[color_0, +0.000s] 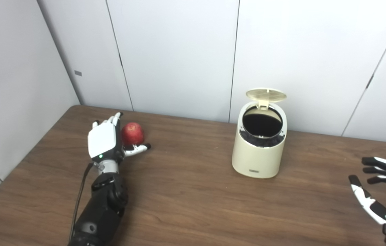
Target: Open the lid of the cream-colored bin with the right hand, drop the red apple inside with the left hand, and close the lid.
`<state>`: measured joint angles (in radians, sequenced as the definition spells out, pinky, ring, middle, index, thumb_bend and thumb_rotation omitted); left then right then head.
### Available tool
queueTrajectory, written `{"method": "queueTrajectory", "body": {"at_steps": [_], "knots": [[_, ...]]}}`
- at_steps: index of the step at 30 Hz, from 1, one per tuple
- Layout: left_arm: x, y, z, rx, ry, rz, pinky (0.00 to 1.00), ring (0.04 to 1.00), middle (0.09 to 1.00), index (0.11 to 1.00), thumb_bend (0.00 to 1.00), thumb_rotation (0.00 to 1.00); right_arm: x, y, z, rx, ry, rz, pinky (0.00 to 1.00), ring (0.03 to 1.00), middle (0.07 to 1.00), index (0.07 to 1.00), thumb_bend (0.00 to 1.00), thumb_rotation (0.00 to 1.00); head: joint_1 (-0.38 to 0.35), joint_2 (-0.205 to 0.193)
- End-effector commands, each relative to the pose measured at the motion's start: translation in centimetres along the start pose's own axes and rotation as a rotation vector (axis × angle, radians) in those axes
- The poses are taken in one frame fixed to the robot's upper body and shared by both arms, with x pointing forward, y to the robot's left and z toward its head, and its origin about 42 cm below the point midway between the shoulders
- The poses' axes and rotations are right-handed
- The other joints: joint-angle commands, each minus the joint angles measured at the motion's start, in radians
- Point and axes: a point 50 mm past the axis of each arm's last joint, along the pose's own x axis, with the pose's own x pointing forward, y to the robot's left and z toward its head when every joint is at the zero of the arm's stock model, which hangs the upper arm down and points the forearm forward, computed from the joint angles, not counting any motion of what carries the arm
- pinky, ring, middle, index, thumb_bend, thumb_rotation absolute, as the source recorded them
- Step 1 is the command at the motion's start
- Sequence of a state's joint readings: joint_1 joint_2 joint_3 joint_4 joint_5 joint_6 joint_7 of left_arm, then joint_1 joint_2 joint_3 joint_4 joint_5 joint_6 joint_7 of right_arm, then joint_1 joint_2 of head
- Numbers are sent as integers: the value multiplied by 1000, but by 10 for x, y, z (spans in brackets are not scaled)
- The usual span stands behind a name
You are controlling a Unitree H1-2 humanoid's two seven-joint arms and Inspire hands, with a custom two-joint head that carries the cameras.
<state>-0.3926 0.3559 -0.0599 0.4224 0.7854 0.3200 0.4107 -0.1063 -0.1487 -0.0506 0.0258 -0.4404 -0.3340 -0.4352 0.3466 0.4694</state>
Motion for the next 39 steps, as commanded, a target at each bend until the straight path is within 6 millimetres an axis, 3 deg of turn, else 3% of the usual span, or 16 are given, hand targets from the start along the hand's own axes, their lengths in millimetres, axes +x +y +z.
{"method": "queueTrajectory", "body": {"at_steps": [1, 5, 10, 15, 18, 26, 29, 33, 37, 39], "knots": [[23, 22, 8, 54, -30, 77, 980, 871, 871, 904, 1000, 411, 7, -1, 13, 17, -22, -13, 401, 557, 597, 574, 175, 2, 0, 1], [27, 17, 5, 86, -25, 79, 968, 861, 860, 892, 1000, 393, 8, -2, 22, 43, -16, -12, 349, 512, 584, 563, 156, 0, 4, 0], [31, 20, 7, 78, -27, 61, 953, 863, 864, 892, 1000, 393, 9, -1, 28, 32, -29, -13, 367, 533, 575, 543, 125, 0, 3, -1], [34, 20, 13, -10, -44, 76, 776, 842, 856, 870, 1000, 323, 9, 0, 31, 17, -35, -20, 345, 513, 562, 531, 122, 0, -4, -7], [36, 19, 16, -17, -63, 100, 723, 817, 837, 851, 1000, 301, 9, 0, 33, 16, -37, -20, 338, 504, 555, 523, 116, 0, -7, -8], [41, 15, 27, -11, -48, 85, 737, 827, 850, 855, 1000, 291, 7, -1, 39, 12, -20, -16, 355, 526, 563, 532, 116, 0, -14, -9], [45, 15, 31, -2, -31, 51, 766, 841, 860, 867, 1000, 314, 7, -1, 42, 14, -17, -19, 311, 482, 542, 524, 111, 0, -14, -9], [55, 16, 36, 55, -25, -39, 775, 827, 845, 868, 1000, 324, 7, 0, 45, 27, -1, -17, 348, 517, 558, 523, 106, 0, -27, -6], [65, 20, 38, 100, -19, -90, 689, 761, 793, 831, 1000, 279, 7, 0, 48, 19, 13, -14, 341, 513, 558, 527, 107, 0, -30, -6], [70, 24, 39, 121, -21, -98, 498, 598, 668, 756, 1000, 250, 6, 1, 49, 19, 21, -10, 352, 521, 567, 535, 106, 0, -34, -6]]}}
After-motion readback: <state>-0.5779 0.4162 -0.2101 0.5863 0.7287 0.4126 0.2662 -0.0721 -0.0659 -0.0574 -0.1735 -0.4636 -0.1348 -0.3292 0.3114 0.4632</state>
